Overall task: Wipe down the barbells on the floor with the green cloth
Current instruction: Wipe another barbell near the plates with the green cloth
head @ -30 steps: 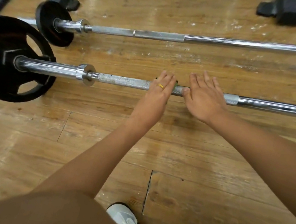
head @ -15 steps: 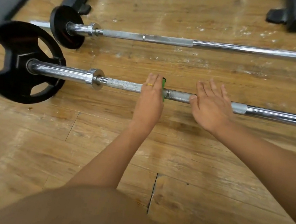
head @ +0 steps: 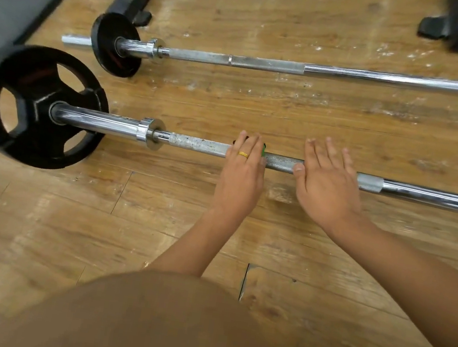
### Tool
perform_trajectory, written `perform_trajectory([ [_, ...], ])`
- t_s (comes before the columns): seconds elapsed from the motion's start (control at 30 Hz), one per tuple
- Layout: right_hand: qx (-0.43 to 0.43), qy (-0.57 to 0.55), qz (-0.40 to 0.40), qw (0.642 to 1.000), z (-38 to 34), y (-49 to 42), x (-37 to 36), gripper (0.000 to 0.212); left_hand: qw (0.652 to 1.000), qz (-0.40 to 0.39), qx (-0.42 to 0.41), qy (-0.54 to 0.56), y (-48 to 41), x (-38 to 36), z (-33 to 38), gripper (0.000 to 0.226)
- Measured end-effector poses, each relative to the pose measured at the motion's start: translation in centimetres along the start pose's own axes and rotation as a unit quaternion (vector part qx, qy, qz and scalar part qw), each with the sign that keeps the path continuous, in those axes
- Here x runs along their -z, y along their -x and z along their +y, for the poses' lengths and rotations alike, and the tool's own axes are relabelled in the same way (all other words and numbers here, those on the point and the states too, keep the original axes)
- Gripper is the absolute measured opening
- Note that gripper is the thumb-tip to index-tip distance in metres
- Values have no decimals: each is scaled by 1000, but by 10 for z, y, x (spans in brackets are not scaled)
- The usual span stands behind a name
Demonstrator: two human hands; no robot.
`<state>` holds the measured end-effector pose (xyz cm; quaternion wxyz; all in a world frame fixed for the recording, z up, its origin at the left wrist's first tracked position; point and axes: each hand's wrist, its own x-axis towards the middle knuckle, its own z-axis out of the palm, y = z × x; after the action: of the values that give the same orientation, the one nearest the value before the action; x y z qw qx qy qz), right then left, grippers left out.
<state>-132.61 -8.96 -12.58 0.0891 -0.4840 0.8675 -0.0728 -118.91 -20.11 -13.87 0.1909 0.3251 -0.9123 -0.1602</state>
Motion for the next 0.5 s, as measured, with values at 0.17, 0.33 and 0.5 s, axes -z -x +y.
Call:
perform_trajectory([
  [0.17,1,-1,-1,1000,-6,15,0,61,1000,7,13,-5,7,15,-23,41],
  [0.33,-10,10,9,1000,-15,25,-3,62,999,32,39,-5,24,13,-25,42],
  [0.5,83,-6,-2,997,-42,29,-9,61,999,12,-31,-15,44,14,-32,51],
])
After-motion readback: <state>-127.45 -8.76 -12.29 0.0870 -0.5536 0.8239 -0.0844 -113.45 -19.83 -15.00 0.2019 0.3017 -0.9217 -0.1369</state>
